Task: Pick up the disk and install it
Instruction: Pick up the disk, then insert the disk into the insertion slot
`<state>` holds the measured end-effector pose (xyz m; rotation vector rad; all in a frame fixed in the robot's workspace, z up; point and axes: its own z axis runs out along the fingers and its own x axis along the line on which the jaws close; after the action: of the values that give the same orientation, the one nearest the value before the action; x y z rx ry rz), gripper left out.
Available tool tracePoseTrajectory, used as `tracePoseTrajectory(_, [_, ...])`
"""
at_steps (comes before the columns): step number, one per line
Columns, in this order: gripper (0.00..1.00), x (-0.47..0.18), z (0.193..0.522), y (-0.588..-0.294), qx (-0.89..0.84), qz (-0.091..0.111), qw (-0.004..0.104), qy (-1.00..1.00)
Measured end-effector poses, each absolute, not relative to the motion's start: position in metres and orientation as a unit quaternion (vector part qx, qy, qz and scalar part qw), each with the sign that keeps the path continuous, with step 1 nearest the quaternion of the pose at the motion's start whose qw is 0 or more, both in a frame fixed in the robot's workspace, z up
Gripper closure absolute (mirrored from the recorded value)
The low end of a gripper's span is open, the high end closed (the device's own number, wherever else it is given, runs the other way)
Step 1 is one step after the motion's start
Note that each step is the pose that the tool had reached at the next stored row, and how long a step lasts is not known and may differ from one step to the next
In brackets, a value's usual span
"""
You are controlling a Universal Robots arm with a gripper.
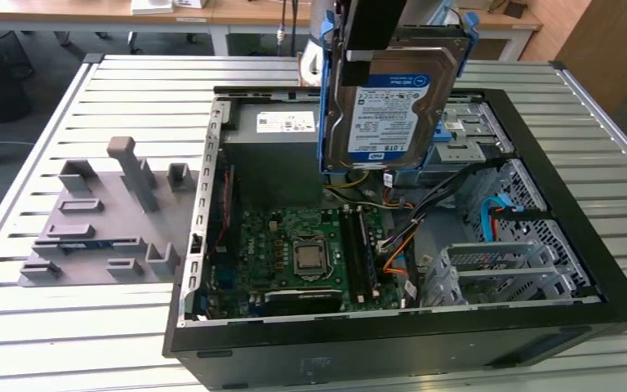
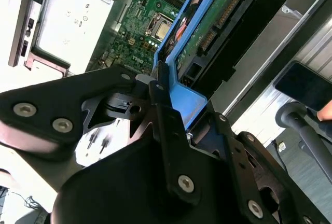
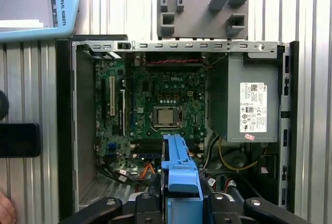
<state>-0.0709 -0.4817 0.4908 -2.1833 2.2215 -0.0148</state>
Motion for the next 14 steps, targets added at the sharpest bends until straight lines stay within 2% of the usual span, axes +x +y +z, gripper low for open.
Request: tracePoseTrajectory(14, [0.64,-0.0708,0.4908,-0.4818,-0.7,-0.005,0.013,0.714])
